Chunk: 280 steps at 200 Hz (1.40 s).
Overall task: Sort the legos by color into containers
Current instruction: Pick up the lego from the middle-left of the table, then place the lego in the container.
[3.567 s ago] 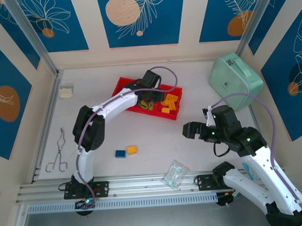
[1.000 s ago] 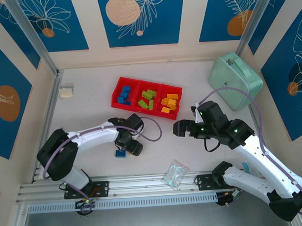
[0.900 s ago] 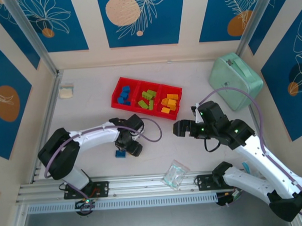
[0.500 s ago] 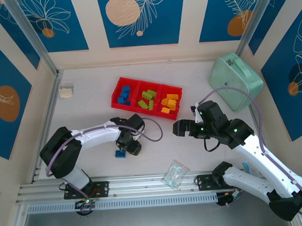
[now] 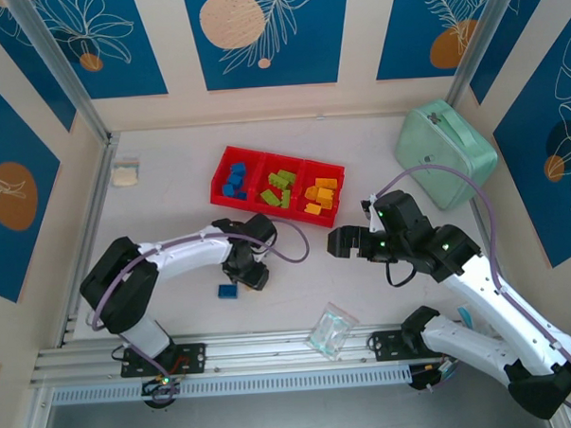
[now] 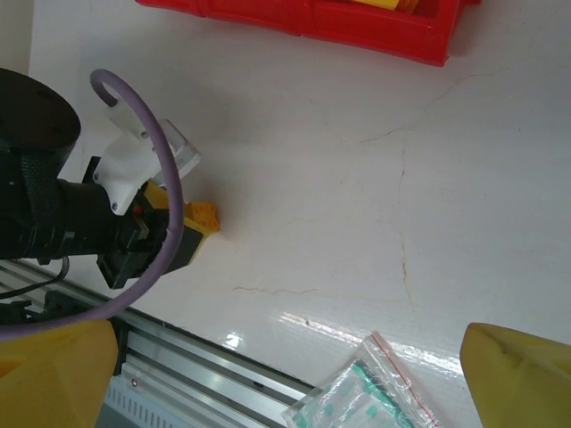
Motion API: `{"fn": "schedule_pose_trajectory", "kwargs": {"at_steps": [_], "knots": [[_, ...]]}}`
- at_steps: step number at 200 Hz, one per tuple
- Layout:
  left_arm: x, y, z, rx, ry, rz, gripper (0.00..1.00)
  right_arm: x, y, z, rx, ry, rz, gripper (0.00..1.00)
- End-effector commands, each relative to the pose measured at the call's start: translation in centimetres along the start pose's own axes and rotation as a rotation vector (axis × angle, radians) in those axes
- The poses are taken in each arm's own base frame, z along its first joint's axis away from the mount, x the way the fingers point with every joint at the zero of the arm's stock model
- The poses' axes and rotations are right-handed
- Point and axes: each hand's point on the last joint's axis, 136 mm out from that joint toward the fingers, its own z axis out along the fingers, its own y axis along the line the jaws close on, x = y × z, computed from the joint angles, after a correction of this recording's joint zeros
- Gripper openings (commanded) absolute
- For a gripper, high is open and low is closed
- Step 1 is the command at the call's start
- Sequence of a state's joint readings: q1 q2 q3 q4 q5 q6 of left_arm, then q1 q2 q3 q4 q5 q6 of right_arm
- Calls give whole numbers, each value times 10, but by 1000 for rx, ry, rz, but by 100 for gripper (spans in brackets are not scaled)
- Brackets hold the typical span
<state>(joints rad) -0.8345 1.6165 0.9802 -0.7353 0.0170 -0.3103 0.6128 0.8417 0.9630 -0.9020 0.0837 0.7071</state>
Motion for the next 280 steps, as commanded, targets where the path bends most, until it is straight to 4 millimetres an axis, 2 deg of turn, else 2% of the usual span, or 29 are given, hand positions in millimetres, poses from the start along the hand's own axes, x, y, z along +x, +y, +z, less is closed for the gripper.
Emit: {"fn": "schedule_pose_trajectory", "kwargs": {"at_steps": [1, 32, 70, 103, 132, 156, 187, 205, 233, 244, 280], "knots": [[-31, 2, -31, -28, -164, -37, 25, -5, 2, -8, -6, -30, -11, 99], [-75, -2, -68, -21, -327, -60, 25, -5, 2, -9, -9, -30, -9, 99], [-147, -20, -103, 24, -457, -44, 23, -3, -1, -13, -1, -38, -15, 99], [-203, -33, -104, 68, -452, -72, 21, -1, -6, -19, 12, -45, -17, 99], [-251, -34, -91, 86, -497, -141, 20, 2, -12, -24, 31, -46, -20, 99], [-283, -33, -80, 80, -552, -176, 20, 4, -19, -31, 51, -58, -19, 99], [-306, -35, -57, 95, -569, -186, 21, 8, -25, -33, 51, -71, -9, 99], [-317, -33, -56, 88, -569, -194, 25, 10, -26, -32, 43, -63, 0, 99], [-330, -29, -70, 69, -627, -197, 41, 11, -29, -31, 37, -66, 1, 99], [-333, -34, -78, 92, -636, -175, 46, 11, -29, -30, 35, -65, 2, 99], [-325, -32, -98, 64, -615, -163, 73, 11, -28, -23, 15, -53, 13, 99]]}}
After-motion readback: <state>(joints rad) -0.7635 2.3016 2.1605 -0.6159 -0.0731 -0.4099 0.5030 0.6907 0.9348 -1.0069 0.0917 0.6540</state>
